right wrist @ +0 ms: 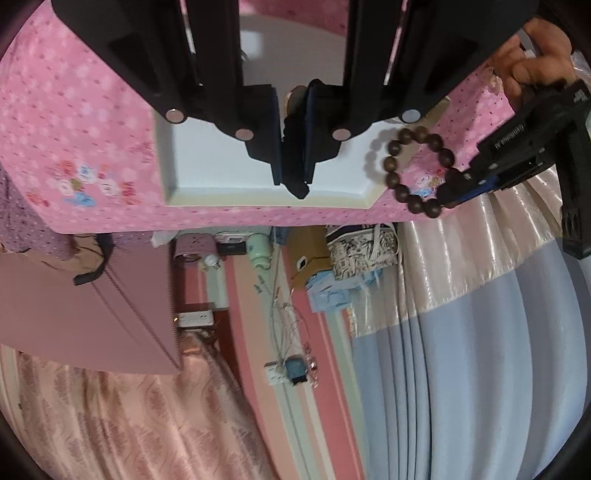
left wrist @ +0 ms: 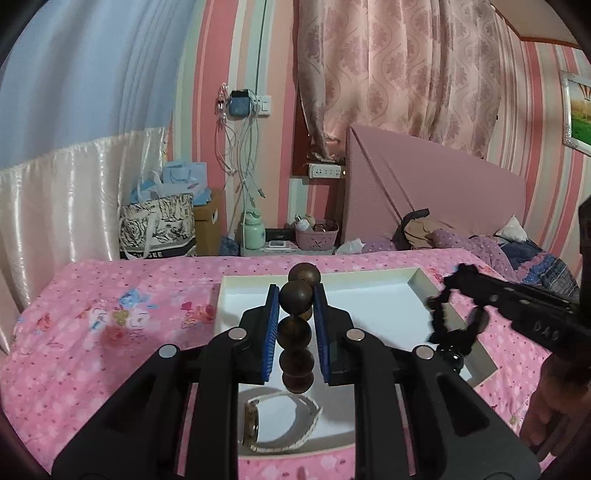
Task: Organize jewelry
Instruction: 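Carry the bead bracelet and the scrunchie with both tools over the white tray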
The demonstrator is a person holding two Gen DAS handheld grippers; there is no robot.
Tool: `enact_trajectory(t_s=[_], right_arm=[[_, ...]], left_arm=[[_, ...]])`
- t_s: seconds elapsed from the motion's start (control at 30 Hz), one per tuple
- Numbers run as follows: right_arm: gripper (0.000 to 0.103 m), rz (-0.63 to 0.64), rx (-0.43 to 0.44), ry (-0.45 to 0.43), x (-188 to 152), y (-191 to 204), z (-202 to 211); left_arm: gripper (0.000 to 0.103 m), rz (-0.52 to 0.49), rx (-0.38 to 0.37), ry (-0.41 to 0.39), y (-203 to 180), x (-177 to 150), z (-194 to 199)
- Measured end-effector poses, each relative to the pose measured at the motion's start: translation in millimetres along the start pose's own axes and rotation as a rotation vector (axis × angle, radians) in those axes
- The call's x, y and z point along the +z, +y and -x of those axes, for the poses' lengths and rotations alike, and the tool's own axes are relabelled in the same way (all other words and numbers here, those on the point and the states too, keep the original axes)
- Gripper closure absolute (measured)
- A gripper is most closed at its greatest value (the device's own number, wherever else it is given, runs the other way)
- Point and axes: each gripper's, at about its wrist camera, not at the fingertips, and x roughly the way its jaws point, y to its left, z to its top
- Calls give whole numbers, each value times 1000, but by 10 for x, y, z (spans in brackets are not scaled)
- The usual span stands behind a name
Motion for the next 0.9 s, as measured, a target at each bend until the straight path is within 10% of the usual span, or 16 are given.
enact_trajectory(t_s=[0.83, 0.9], right_arm=[[89, 25, -130, 297, -483, -24, -858], [65, 11, -122, 293, -483, -33, -845]], left_arm=[[84, 80, 93, 255, 400, -475, -823], [80, 89, 95, 250, 404, -476, -810]])
